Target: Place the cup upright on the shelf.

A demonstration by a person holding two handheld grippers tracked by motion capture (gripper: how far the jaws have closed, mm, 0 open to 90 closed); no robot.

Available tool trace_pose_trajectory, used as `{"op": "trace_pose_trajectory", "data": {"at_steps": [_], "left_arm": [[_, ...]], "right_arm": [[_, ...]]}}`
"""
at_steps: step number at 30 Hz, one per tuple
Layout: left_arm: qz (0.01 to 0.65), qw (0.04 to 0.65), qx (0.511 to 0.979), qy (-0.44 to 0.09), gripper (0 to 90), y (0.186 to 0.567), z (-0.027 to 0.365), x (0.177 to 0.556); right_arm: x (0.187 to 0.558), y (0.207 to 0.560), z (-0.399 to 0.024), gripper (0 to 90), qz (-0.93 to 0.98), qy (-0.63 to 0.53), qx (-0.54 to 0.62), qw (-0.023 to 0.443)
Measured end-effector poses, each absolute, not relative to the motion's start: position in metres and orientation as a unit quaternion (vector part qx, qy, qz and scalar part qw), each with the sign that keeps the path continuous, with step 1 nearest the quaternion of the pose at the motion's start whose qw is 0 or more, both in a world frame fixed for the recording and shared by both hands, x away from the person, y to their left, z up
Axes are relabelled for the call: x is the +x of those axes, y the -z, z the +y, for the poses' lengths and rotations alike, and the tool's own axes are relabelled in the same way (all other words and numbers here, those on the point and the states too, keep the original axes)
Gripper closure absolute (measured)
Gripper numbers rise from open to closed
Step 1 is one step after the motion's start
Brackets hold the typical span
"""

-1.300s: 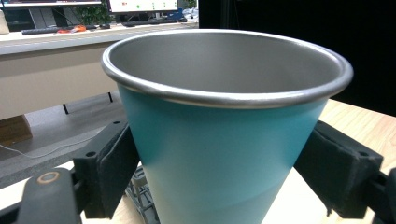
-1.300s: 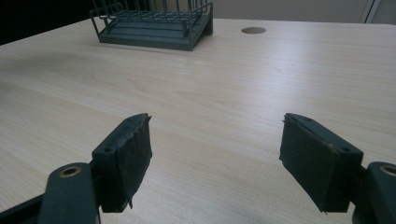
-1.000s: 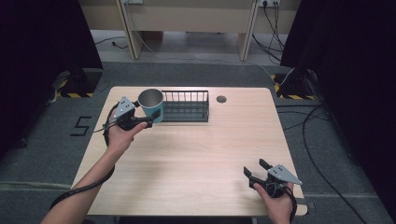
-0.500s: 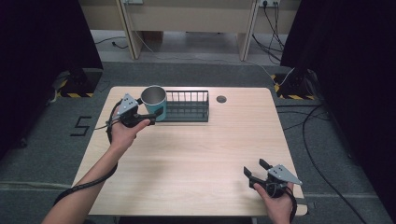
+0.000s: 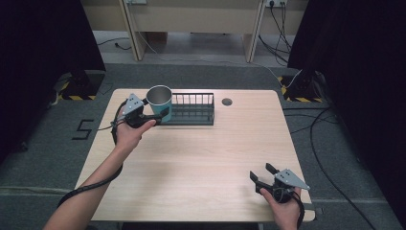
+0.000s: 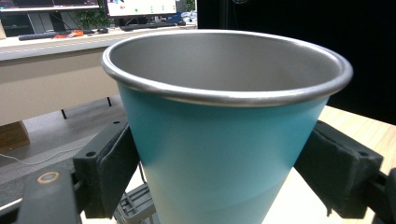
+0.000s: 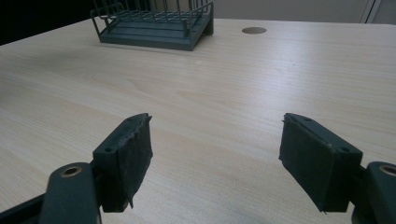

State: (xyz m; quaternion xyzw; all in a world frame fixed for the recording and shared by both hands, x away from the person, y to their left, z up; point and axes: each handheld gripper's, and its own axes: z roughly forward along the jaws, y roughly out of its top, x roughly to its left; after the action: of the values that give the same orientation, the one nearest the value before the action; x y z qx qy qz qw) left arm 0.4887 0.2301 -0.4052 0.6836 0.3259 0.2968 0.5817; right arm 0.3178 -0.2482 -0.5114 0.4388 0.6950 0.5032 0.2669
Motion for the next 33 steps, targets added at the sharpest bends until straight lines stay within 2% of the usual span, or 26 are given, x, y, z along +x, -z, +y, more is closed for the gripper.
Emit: {"op": "trace_pose_trajectory", "data": {"at_steps": [33], "left_arm": [[0.342, 0.578, 0.680, -0.295, 16.2, 0.401, 0.208, 0.521]], "right_arm": [[0.318, 0.512, -0.249, 26.0, 0.692, -0.507, 0.442, 0.263]]}}
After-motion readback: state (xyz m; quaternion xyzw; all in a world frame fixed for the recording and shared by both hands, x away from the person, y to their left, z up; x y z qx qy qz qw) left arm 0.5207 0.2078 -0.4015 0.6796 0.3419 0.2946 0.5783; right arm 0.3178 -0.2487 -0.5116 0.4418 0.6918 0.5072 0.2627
